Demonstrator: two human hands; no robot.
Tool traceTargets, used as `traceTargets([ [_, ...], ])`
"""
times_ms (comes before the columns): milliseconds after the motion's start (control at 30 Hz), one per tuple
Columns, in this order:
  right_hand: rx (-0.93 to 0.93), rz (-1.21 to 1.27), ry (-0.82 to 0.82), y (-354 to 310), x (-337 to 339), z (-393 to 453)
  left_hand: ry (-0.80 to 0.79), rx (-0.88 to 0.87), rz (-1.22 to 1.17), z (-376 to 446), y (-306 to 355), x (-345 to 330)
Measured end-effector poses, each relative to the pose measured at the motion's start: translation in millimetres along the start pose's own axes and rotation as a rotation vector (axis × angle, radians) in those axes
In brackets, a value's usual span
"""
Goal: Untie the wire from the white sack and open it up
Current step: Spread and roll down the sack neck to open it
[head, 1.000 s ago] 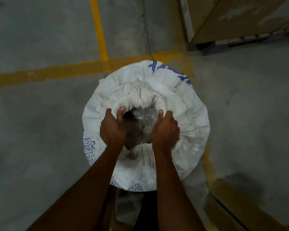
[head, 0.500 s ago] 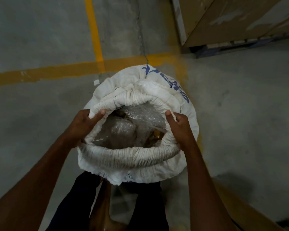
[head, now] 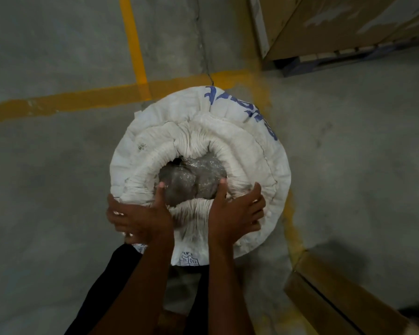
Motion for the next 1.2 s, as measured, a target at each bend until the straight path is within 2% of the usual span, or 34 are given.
traceTargets([
  [67,-0.029,0.017,-0.021,4,-12,-10,0.0,0.147,-0.105,0,-12,-7],
  [133,-0.051,0.055,-0.047,6,-27,-14,-0.02,0.208,-0.229,0,-15,-14],
  [233,-0.033,0.222,-0.059,6,-41,-6,-0.127,0.094,-0.406,4,-10,-26],
  [333,0.066,0.445,-0.073,13,-39,5,-0.187,-0.089,-0.424,23,-13,-24],
  [433,0.117,0.578,-0.216,25,-27,12,-0.345,-0.23,-0.339,35,-20,-16],
  [567,0.074,0.664,-0.455,56,-17,12,-0.559,-0.349,-0.277,43,-26,6],
  [667,-0.047,0.763,-0.56,81,-12,4,-0.601,-0.377,-0.237,48,-36,21],
  [767,-0.111,0.797,-0.604,89,-6,-5,-0.555,-0.382,-0.217,44,-39,34],
  [900,-0.026,0.622,-0.526,75,1,-10,-0.516,-0.344,-0.214,30,-39,34],
  [1033,0.037,0.373,-0.133,49,37,-13,-0.439,-0.3,-0.202,20,-39,36],
  [1067,0.033,0.35,-0.082,42,42,-15,-0.42,-0.291,-0.189,19,-40,36],
  [1200,-0.176,0.4,-0.091,21,34,-22,-0.356,-0.263,-0.14,14,-40,37],
])
Point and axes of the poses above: each hand's wrist, its own z-axis towards the middle knuckle, its own x-axis out of the back of the hand, y = z × x, the point moved 6 cm from there along z, towards the middle knuckle, and after that the axes turned 6 degrees about x, right-handed, at the moved point
